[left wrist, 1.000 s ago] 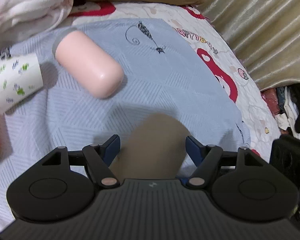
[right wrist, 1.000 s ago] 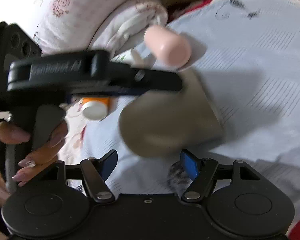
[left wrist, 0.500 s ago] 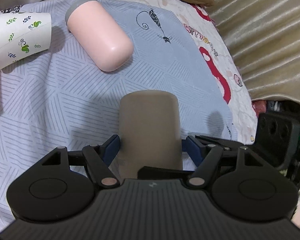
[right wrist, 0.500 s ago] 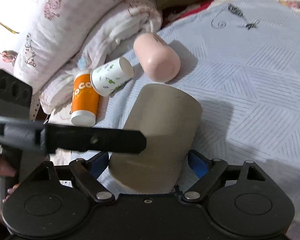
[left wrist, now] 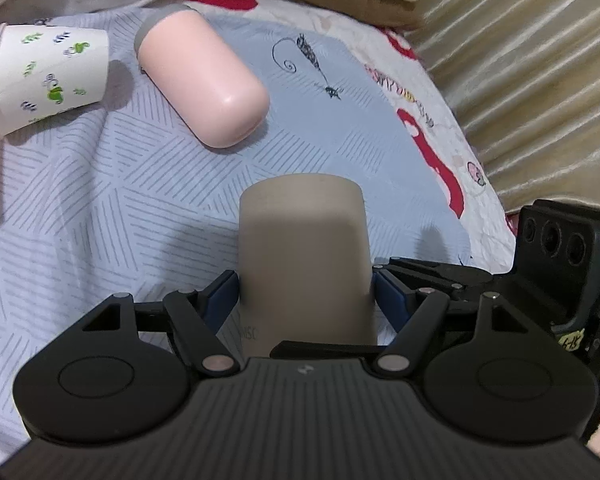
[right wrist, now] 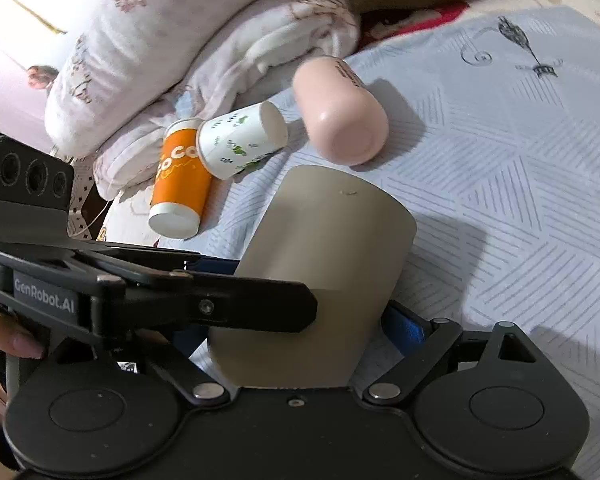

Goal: Flip cup upright

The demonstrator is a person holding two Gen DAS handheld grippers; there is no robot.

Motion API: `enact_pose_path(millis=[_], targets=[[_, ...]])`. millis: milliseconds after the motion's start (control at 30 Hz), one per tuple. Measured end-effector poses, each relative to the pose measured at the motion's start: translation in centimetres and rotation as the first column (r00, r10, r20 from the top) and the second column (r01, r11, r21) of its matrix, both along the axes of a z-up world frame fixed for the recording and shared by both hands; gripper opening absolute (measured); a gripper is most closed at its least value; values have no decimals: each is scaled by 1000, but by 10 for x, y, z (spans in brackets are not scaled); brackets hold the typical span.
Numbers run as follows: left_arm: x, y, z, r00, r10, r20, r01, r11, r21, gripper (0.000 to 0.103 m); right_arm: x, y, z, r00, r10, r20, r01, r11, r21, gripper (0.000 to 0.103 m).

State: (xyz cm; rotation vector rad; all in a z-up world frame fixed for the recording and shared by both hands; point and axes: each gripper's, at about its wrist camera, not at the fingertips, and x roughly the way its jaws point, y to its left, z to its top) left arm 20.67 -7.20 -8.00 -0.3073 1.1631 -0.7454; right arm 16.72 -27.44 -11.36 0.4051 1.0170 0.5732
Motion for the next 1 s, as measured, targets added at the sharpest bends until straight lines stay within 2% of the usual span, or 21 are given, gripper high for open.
enact_pose_path(millis=[233,400,500,633,833,1000], targets=[[-38,17,22,989,23,148,-28,999,28,73,-22,22,16,990,91,111,-84,994,-67,93],[-57,32,38,979,50,196,-57,998,30,73,-42,43,30,954,182,238,-151,978,-142,93],[-72,34,47,966,39,254,-58,996,68,73,-52,50,36,927,226,299,-178,968,-179,93],[-92,31,57,942,29,334,-71,991,116,73,-67,59,43,883,282,375,-196,948,-251,93],[-109,31,72,901,40,432,-99,988,117,73,-87,64,54,815,303,494,-155,935,-318,93],[-123,19,77,839,-2,544,-113,978,178,73,-102,79,53,713,364,599,-75,889,-452,92]])
